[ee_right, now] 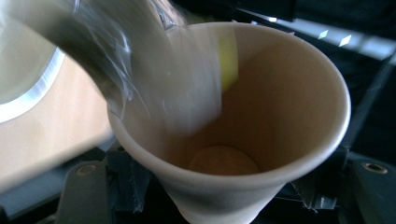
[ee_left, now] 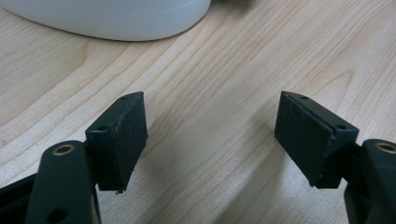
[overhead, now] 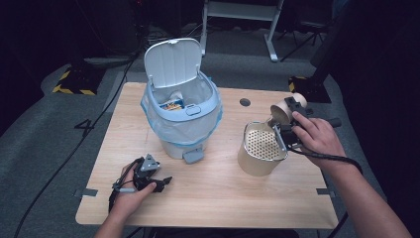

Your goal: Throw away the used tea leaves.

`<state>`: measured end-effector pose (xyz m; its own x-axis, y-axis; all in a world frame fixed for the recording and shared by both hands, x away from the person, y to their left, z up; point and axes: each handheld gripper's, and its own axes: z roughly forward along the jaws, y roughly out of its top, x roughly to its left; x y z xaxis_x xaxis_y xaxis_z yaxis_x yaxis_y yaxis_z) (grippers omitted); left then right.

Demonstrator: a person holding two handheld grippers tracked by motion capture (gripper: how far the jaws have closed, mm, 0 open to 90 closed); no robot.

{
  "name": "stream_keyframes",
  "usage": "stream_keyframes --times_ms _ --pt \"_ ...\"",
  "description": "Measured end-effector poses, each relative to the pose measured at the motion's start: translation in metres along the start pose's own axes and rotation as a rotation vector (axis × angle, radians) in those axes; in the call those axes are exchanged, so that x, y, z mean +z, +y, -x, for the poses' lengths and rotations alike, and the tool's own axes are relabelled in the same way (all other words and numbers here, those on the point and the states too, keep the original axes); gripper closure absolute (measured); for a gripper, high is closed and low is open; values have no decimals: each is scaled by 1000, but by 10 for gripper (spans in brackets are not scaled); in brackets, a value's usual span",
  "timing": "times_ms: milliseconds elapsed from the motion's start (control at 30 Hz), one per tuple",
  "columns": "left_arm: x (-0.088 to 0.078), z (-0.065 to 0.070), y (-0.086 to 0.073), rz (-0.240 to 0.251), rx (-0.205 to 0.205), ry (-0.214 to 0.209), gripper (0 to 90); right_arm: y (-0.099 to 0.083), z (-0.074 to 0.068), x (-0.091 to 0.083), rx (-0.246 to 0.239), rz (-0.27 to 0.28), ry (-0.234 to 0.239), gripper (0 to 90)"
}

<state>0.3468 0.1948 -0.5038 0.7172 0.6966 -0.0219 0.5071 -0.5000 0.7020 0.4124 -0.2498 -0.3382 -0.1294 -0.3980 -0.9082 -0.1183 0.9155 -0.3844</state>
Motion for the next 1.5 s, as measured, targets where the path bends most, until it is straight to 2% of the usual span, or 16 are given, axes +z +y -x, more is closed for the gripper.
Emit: stream_keyframes --times_ms 33,100,133,333,400,467,933,1133,1200,1233,1300,1367,1400,1433,1500 --pt "0 0 0 0 0 0 257 0 0 0 0 0 0 321" --pt "0 0 0 0 0 0 257 3 -3 -3 -122 -38 -66 321" --pt "0 0 0 0 0 -1 257 5 -4 -6 -183 -54 -114 321" --pt "0 0 0 0 0 0 257 12 -6 -13 -326 -78 -215 321" --pt "0 0 0 0 -1 0 257 13 -7 -14 -333 -78 -223 320" --pt "0 0 0 0 0 0 257 15 -6 -15 -360 -78 -238 320" --pt "0 0 0 0 -1 0 257 17 -6 -19 -369 -83 -275 317" --pt "0 0 0 0 0 0 257 18 -8 -19 -367 -77 -270 315" --pt "0 0 0 0 0 0 257 17 -10 -19 -357 -69 -252 313" --pt "0 0 0 0 0 0 257 16 -11 -19 -330 -65 -241 312" --pt "0 0 0 0 0 0 257 15 -10 -18 -312 -59 -232 311" --pt "0 0 0 0 0 0 257 9 -7 -17 -168 -22 -169 307" --pt "0 0 0 0 0 0 257 9 -7 -17 -168 -22 -169 307" --pt "0 0 0 0 0 0 257 3 -5 -14 14 18 -83 306" --pt "0 0 0 0 0 0 257 -4 -4 -10 237 53 55 305"
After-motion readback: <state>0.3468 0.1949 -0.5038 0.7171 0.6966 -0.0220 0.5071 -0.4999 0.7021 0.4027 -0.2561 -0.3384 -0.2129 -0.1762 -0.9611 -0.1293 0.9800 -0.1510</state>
